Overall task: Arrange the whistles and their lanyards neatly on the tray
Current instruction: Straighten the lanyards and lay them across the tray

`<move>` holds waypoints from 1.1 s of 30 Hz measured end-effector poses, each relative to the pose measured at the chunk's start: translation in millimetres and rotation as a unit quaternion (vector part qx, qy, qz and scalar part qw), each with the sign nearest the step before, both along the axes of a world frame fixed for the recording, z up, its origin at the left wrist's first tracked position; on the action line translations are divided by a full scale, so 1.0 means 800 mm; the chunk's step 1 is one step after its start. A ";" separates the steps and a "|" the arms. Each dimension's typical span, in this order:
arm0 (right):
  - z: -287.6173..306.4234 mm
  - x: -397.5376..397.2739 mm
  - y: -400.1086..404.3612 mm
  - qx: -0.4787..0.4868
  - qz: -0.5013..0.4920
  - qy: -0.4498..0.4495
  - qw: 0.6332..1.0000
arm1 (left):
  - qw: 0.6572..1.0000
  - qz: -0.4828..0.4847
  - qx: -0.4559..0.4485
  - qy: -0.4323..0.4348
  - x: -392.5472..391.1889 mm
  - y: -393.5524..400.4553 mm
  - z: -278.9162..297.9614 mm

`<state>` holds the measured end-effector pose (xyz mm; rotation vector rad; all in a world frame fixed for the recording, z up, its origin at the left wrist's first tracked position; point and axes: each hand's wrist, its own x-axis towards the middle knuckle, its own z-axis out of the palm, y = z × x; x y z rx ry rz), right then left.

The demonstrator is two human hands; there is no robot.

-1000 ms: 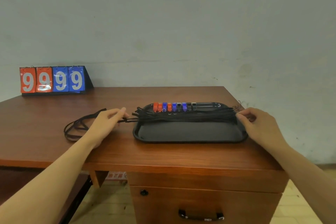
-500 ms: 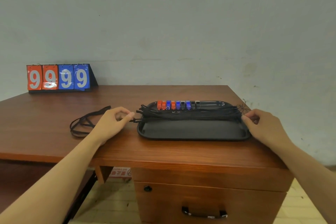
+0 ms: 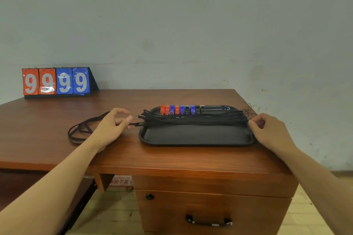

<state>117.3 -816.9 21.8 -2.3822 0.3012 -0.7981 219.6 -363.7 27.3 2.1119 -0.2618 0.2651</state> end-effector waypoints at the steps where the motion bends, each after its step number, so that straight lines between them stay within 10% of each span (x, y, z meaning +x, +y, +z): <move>1: 0.000 0.000 0.000 -0.002 0.000 0.000 1.000 | 1.000 -0.004 -0.013 0.006 0.000 0.001 0.001; 23: -0.001 0.001 -0.003 0.019 -0.013 0.004 1.000 | 0.994 0.077 0.026 -0.076 -0.002 0.025 0.026; 33: -0.001 -0.001 -0.002 0.031 -0.015 0.011 0.999 | 0.993 0.083 0.081 0.017 -0.005 0.043 0.001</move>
